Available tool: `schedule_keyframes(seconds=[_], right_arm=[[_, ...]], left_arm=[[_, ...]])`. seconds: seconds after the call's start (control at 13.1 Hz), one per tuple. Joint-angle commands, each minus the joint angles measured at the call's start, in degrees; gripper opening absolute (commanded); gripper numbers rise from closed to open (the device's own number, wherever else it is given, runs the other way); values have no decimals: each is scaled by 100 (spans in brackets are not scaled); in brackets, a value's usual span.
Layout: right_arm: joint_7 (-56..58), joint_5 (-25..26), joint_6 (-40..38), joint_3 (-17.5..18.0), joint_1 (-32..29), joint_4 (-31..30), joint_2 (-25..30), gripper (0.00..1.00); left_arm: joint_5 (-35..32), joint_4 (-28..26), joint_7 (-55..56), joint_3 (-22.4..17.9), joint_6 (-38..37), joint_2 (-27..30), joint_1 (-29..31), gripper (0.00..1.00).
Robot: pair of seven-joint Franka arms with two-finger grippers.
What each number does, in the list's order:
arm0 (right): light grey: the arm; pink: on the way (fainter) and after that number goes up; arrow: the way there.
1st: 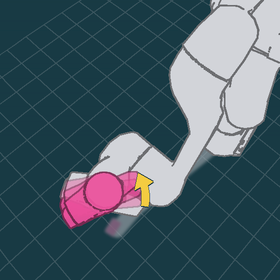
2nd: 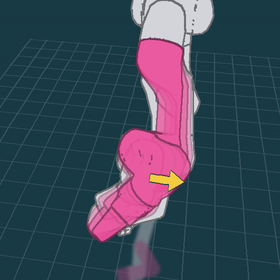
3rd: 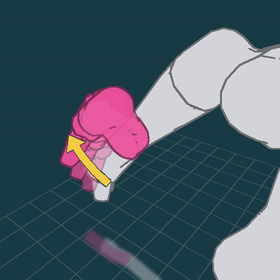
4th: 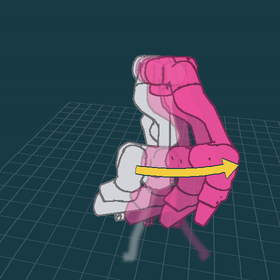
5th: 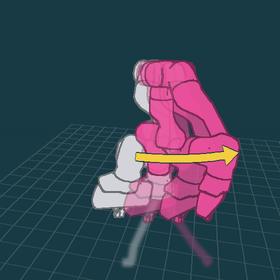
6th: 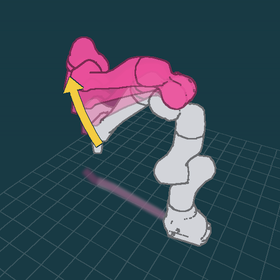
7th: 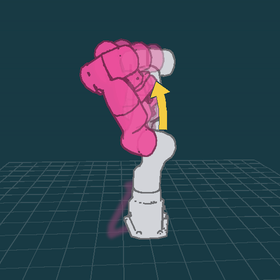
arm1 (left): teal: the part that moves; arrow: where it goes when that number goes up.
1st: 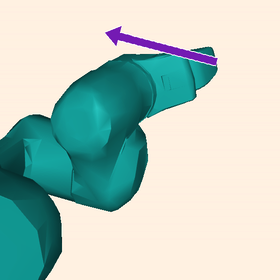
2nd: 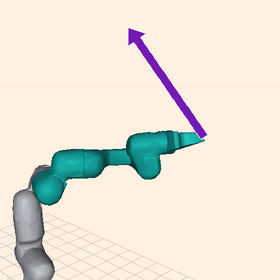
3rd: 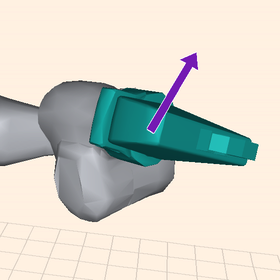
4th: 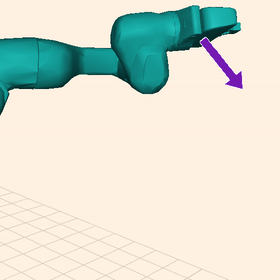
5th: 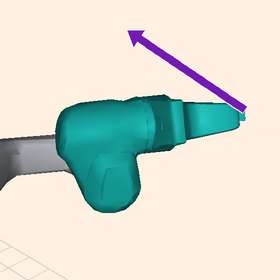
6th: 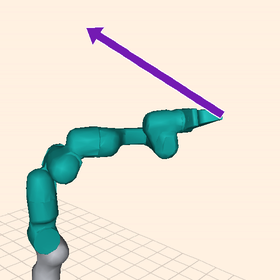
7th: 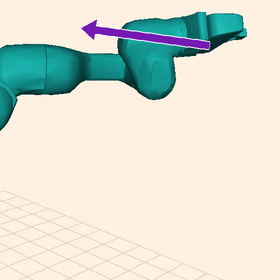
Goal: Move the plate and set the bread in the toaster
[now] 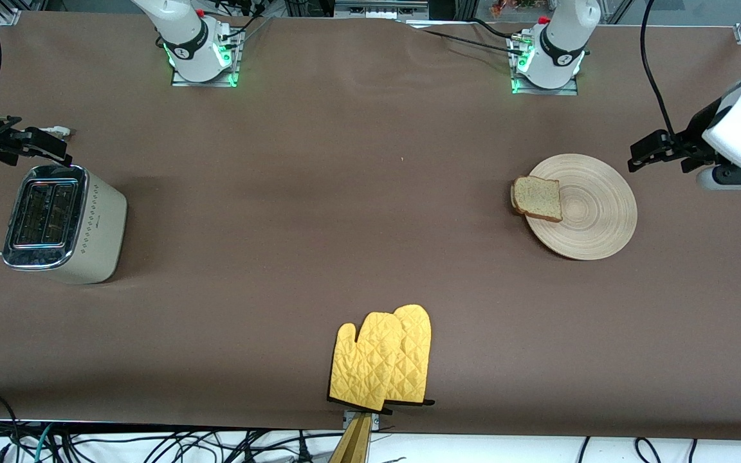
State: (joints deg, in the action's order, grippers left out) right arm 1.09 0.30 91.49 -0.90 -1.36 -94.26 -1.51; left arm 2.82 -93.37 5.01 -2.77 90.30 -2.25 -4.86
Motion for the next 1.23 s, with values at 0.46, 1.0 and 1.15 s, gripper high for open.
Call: schedule_keyframes(seconds=[0.46, 1.0, 1.15], right_arm=[[-13, -4, -88, 20, -31, 110, -16, 100], [-21, -13, -96, 20, -31, 110, -25, 100], [-21, -13, -96, 20, -31, 110, -25, 100]], left_arm=[[699, -269, -1769, -538, 409, -977, 1250, 100], [2222, -199, -5175, -1305, 611, -2638, 1875, 100], [2695, -199, -5491, -1314, 620, -3147, 2006, 100]])
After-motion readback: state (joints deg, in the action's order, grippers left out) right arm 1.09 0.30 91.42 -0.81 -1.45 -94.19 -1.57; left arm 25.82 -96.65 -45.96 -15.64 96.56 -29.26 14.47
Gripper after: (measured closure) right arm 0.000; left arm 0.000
